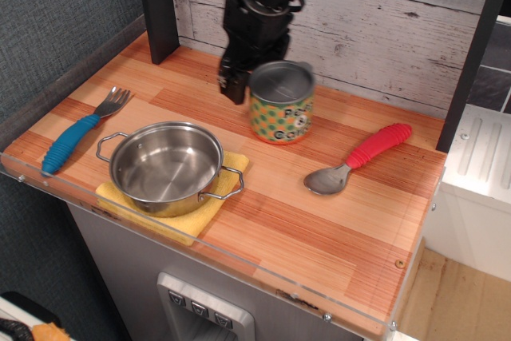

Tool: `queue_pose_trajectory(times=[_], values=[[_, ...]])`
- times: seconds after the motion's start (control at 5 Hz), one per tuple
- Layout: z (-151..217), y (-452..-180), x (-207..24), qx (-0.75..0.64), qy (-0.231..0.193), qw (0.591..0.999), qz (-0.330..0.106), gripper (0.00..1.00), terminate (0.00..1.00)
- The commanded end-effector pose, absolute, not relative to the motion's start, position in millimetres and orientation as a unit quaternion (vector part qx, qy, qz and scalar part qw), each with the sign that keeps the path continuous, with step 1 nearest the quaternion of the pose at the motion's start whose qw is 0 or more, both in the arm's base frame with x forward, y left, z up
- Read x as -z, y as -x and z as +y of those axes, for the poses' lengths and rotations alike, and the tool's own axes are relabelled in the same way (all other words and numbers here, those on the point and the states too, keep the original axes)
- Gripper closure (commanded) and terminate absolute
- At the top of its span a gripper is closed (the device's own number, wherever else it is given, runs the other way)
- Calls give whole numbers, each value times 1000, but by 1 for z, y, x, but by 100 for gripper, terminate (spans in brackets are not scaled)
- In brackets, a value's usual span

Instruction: Place the can next to the red spoon.

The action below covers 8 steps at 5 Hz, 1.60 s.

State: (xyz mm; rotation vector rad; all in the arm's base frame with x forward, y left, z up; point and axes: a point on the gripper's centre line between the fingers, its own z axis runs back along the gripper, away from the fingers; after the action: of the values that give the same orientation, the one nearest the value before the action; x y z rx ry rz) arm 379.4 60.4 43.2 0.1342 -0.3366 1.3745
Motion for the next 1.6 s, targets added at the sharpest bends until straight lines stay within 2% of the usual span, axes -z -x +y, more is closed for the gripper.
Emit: queue_pose_trajectory(times=[0.0, 0.4, 1.0, 1.2, 1.4], values=[[21, -375, -69, -601, -54, 773, -194, 0, 0], [0, -374, -67, -579, -56, 788, -199, 0, 0], [29, -370, -85, -569, -64, 789, -220, 0, 0], [39, -368, -94, -544, -64, 807, -223, 0, 0], [53, -365, -106, -486, -59, 847, -208, 0, 0]])
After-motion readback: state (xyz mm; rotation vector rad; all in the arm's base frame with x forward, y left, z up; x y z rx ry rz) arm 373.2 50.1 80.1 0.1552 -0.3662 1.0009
